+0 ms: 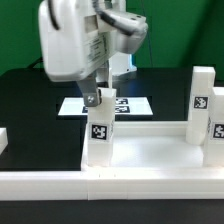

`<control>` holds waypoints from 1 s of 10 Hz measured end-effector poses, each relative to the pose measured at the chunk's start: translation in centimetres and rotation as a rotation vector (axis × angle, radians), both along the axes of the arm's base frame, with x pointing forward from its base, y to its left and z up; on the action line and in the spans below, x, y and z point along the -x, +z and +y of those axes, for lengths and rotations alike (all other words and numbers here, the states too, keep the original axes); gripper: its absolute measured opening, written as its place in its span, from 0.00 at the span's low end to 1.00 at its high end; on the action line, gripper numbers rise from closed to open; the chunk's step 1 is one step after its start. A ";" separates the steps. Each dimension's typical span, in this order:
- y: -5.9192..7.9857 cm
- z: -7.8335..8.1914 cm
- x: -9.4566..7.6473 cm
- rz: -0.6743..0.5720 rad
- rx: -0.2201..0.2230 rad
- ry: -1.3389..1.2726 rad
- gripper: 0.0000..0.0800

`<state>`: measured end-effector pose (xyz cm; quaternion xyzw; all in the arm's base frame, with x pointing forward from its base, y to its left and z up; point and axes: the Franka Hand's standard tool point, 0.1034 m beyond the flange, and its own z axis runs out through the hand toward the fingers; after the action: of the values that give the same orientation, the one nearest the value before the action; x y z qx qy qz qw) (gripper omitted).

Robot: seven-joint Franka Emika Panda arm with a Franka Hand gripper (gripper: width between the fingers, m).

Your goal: Assemble desk

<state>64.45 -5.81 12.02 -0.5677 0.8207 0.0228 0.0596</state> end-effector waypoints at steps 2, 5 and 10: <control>0.0 0.0 0.0 0.011 -0.007 -0.110 0.37; 0.0 0.1 0.1 0.026 -0.014 -0.208 0.37; -0.3 0.4 0.2 -0.011 0.018 0.181 0.78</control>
Offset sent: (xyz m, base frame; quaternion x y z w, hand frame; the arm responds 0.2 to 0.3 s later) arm -0.0021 0.0027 -0.0050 -0.0113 0.0079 0.1278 0.9917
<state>64.27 -5.38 11.72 -0.6401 0.7660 0.0175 0.0566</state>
